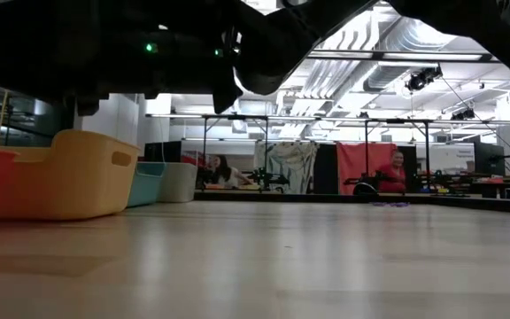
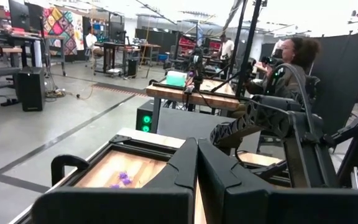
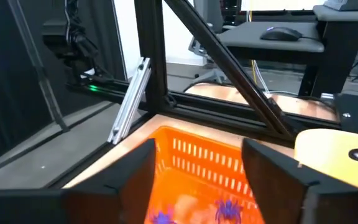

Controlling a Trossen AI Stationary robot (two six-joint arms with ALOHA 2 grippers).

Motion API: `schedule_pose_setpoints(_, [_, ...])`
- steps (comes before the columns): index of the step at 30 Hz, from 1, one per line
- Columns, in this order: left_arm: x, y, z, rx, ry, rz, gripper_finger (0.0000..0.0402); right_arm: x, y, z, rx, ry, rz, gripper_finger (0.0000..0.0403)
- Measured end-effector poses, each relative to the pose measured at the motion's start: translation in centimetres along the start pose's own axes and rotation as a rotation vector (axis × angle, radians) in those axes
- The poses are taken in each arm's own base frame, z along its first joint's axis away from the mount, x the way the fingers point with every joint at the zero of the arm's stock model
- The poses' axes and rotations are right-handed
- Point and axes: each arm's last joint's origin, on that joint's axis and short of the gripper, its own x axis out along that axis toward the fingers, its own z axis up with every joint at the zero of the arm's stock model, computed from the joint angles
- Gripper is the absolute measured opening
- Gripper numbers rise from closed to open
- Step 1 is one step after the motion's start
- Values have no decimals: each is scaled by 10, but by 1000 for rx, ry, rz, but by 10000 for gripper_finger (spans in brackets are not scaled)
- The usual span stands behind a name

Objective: Sort Halloween decoration
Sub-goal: Put the purple spider toy in the orange bin

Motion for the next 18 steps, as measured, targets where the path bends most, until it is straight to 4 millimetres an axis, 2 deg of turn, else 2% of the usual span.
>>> schedule_pose_setpoints(4, [0,0,2,1,-16,-1,0,-5,-6,6,12,42,10,266])
schedule_pose_setpoints(8, [0,1,5,2,-45,2,0,-17,-12,22,0,161,10,274])
schedule_pose_setpoints(13, [-2,4,8,-4,-58,11,0,-46,-19,47,-34,369,17,275])
schedule_pose_setpoints(18, [-7,3,15,-5,-82,10,0,-84,-23,69,-47,595,52,275])
